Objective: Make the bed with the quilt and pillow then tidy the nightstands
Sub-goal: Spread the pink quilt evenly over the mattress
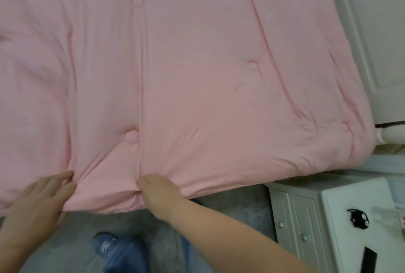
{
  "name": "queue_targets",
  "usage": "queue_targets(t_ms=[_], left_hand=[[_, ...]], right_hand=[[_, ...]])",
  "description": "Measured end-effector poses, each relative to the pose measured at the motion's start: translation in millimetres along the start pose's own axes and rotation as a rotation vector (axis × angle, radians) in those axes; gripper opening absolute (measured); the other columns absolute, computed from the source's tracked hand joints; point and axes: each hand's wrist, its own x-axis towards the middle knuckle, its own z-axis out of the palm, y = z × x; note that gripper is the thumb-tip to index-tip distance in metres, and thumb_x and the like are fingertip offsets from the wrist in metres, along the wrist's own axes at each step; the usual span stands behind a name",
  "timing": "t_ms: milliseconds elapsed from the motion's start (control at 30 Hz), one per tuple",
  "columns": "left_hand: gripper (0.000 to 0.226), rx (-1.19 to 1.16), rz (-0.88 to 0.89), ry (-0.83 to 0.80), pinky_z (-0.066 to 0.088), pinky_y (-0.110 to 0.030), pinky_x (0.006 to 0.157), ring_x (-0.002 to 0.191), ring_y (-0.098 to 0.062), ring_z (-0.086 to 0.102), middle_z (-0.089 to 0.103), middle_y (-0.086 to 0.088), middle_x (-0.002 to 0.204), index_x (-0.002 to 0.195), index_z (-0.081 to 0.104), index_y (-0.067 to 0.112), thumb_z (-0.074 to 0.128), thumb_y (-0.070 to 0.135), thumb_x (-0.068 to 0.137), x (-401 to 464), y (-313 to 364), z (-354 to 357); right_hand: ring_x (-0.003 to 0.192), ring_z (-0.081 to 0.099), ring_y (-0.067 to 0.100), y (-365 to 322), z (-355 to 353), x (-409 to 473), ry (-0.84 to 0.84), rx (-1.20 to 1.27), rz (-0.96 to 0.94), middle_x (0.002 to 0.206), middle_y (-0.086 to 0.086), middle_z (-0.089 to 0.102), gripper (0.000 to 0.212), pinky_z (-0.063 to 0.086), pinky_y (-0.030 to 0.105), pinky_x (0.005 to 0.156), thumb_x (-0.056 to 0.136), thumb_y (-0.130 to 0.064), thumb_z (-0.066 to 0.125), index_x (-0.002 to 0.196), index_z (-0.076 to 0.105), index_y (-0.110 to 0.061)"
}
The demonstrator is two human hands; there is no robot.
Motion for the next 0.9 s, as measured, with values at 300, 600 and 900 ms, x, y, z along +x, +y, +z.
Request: queue_targets(t_ms=[300, 600, 900], left_hand=[[0.031, -0.149, -0.278, -0.209, 0.054, -0.043, 0.069, 0.089, -0.035, 0.064, 0.059, -0.008, 0.118, 0.095, 0.057, 0.015, 0.07, 0.023, 0.068, 17.1, 74.1, -4.8], [0.024, -0.17, -0.49, -0.15, 0.047, -0.037, 0.079, 0.104, -0.023, 0.06, 0.06, 0.001, 0.113, 0.108, 0.053, 0.025, 0.049, 0.037, 0.088, -75.9, 33.9, -81.8], [0.013, -0.455, -0.479, 0.194, 0.051, -0.037, 0.084, 0.099, -0.017, 0.062, 0.058, 0.011, 0.105, 0.088, 0.06, 0.03, 0.06, 0.018, 0.085, -200.3, -56.0, -169.7]], right_hand=[[0.136, 0.035, 0.033, -2.8, 1.6, -15.2, -0.361, -0.068, 0.192, 0.153, 0.009, 0.031, 0.056, 0.03, 0.047, 0.113, 0.095, -0.024, 0.048, 0.147, 0.031, -0.013], [0.128, 0.048, 0.034, -95.3, -48.2, -3.6, -0.303, -0.089, 0.213, 0.144, 0.012, 0.044, 0.057, 0.04, 0.042, 0.105, 0.094, -0.047, 0.046, 0.14, 0.044, -0.013], [0.141, 0.035, 0.032, -234.8, -54.4, 22.1, -0.303, -0.236, 0.171, 0.155, 0.014, 0.032, 0.058, 0.031, 0.041, 0.115, 0.099, -0.034, 0.043, 0.151, 0.031, -0.013]])
